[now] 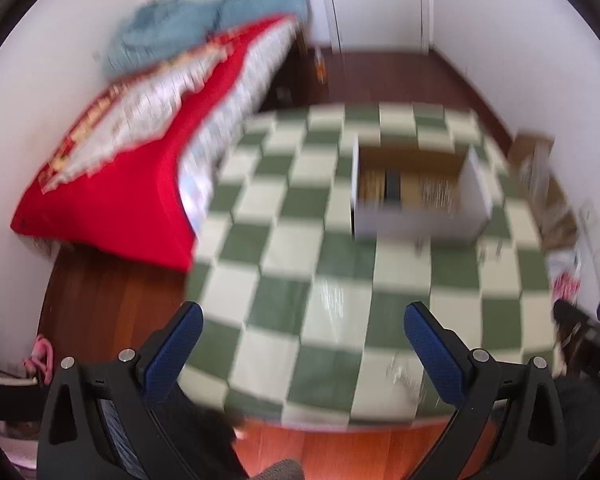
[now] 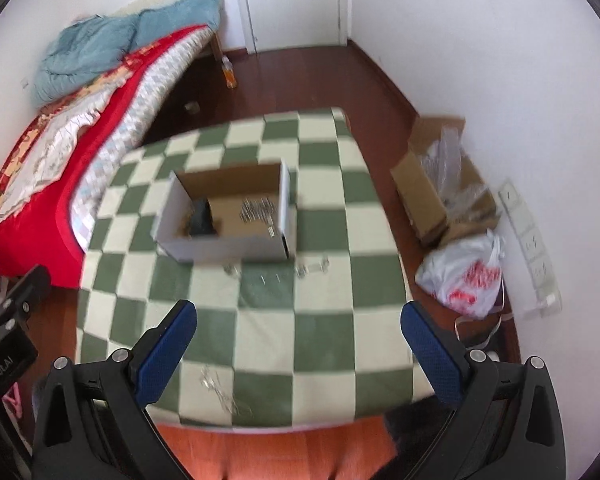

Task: Organize jewelry
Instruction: 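Grasp the thin silver chain on the table with the left tool, then grasp the long silver clasp chain with the right tool while the left tool holds its chain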

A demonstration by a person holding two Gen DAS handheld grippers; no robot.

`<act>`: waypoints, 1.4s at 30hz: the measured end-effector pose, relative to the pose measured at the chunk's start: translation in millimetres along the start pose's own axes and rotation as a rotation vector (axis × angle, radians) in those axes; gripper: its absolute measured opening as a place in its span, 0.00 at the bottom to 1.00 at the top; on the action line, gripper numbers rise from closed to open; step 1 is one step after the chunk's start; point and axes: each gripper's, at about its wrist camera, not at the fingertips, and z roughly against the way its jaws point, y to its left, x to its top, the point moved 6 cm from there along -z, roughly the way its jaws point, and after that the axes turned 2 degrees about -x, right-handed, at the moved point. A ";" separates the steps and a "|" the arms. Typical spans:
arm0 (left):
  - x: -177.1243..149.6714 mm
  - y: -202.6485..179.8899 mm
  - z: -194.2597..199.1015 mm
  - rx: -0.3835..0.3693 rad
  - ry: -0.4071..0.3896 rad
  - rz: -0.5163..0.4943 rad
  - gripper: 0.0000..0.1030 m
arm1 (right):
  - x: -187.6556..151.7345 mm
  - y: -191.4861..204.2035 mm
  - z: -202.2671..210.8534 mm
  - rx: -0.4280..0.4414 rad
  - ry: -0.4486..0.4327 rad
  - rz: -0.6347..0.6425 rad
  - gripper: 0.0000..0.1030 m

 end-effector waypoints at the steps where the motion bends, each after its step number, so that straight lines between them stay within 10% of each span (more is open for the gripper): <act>1: -11.0 -5.2 -13.9 -0.005 0.046 -0.010 1.00 | -9.0 -4.9 -9.0 0.002 0.030 -0.011 0.91; 5: -47.3 -26.3 -54.8 -0.057 0.206 -0.014 0.97 | -43.2 -21.5 -49.1 0.026 0.145 -0.050 0.62; 10: -71.1 -53.3 -92.9 -0.134 0.341 0.008 0.72 | -73.9 -36.3 -85.1 0.030 0.229 -0.095 0.62; 17: -79.2 -83.0 -111.5 -0.151 0.374 -0.028 0.71 | -87.4 -50.4 -112.9 0.034 0.287 -0.158 0.62; 24: -75.8 -95.5 -109.3 -0.204 0.332 -0.052 0.12 | -80.7 -55.4 -125.4 0.037 0.302 -0.184 0.62; 42: -11.7 -25.4 -129.7 -0.108 0.275 0.042 0.10 | 28.1 -22.7 -188.7 0.115 0.246 -0.221 0.62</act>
